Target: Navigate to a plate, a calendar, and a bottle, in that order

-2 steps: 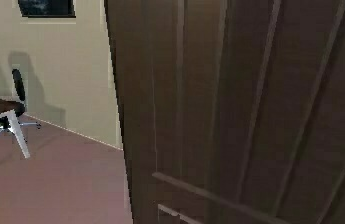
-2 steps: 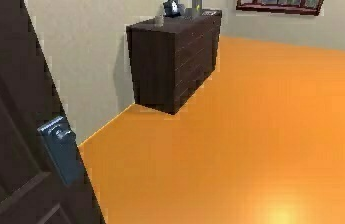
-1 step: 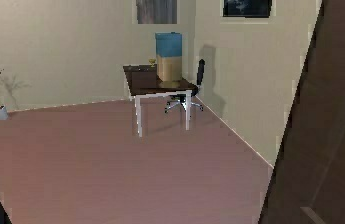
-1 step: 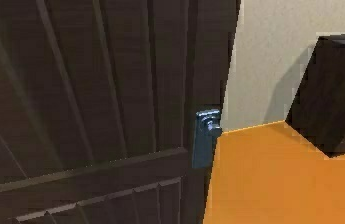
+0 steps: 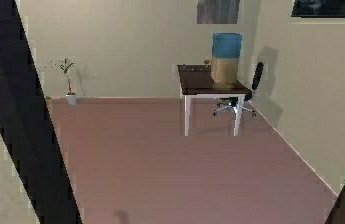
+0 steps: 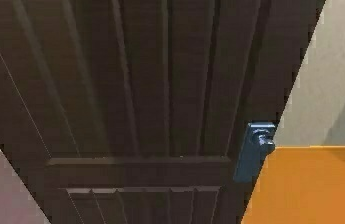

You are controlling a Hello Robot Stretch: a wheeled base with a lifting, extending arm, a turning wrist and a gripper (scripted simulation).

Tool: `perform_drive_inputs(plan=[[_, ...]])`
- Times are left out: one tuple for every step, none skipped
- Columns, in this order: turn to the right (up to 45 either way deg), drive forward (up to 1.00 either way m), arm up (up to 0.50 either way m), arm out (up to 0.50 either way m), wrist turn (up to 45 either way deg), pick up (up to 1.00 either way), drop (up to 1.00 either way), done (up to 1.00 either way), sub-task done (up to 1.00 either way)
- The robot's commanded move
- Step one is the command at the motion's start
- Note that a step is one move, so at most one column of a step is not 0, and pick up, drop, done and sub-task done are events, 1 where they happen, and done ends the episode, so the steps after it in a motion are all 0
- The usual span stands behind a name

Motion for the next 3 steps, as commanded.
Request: perform_drive_inputs(plan=[[0.0,0.7,0.0,0.0,0.0,0.0,0.0,0.0,0.0],[-42.0,0.0,0.0,0.0,0.0,0.0,0.0,0.0,0.0],[0.0,0.2,0.0,0.0,0.0,0.0,0.0,0.0,0.0]])
